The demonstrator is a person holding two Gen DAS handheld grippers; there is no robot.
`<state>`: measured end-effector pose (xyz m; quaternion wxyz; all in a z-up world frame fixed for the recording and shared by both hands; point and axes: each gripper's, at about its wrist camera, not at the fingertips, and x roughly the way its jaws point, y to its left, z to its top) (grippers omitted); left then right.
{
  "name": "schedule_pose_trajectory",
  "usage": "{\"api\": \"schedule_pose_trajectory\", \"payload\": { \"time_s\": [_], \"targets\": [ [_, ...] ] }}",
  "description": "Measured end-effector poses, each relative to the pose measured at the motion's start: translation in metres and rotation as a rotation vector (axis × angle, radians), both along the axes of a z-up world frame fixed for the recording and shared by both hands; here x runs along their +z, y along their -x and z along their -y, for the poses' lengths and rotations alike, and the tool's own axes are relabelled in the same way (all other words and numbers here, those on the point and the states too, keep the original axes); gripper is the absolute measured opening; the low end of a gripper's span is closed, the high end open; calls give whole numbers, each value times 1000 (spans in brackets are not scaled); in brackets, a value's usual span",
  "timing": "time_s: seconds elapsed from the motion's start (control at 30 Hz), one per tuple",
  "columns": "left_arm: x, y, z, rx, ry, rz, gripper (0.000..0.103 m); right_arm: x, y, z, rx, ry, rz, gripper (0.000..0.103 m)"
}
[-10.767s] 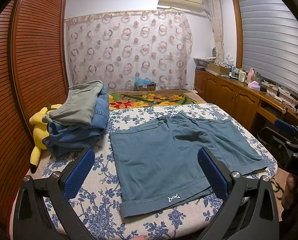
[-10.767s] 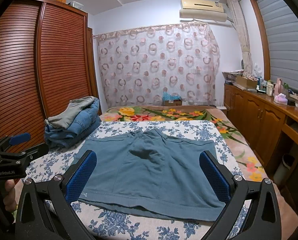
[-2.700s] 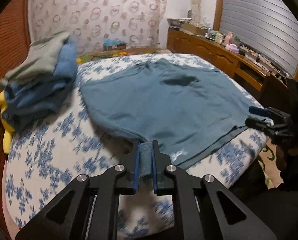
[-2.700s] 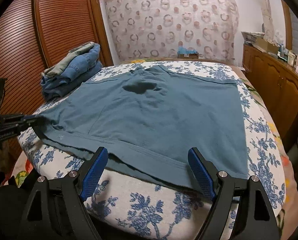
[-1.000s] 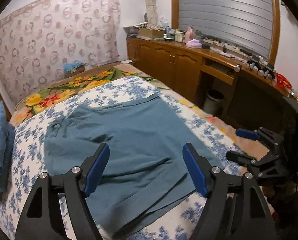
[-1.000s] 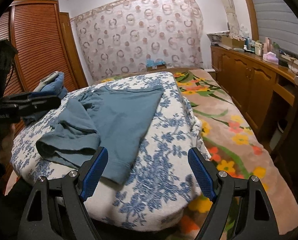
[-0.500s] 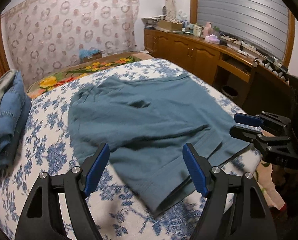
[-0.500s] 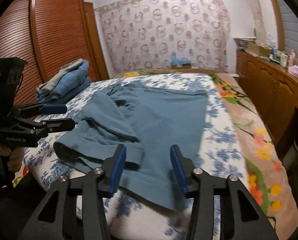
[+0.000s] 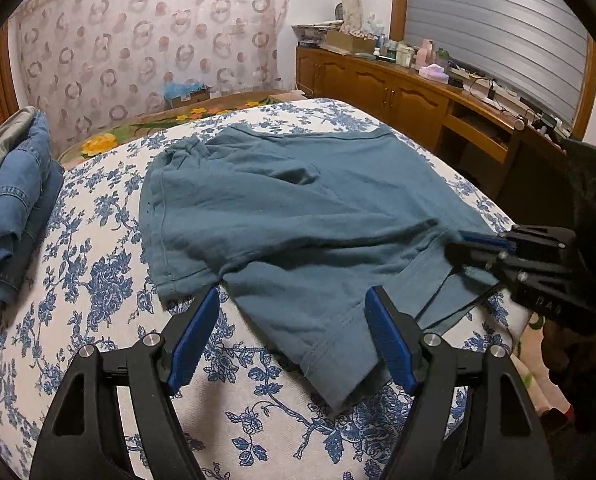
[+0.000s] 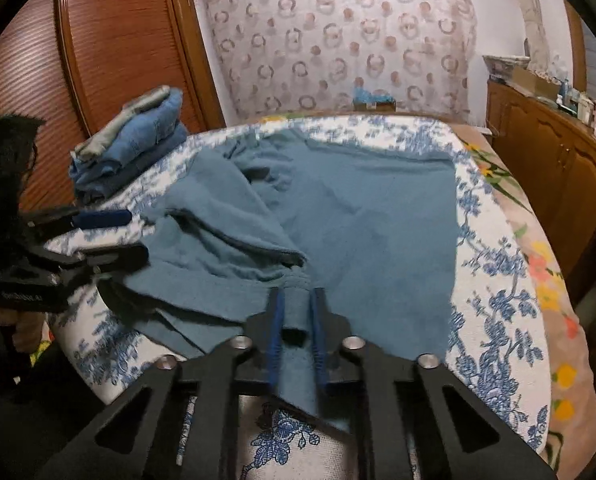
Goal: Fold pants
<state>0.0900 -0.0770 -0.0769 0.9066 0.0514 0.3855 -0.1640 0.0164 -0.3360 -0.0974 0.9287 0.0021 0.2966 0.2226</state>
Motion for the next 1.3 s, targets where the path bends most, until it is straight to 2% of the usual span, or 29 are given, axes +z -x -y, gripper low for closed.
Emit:
{"api": "schedule_pose_trajectory", "payload": {
  "time_s": [0.27, 0.43, 0.63, 0.93, 1.3],
  "targets": [
    [4, 1, -4, 7, 13, 18, 76, 31, 25, 27, -26, -27, 118, 7],
    [3, 2, -2, -5, 14, 16, 76, 38, 47, 46, -43, -23, 144, 7],
    [1, 1, 4, -21, 5, 10, 76, 26, 64, 41, -76, -8, 115, 7],
    [-6, -3, 9, -28, -10, -6, 76, 23, 59, 36, -103, 13, 47, 7],
    [-7, -2, 6, -15, -3, -5, 76, 31, 62, 34, -97, 27, 43, 7]
  ]
}}
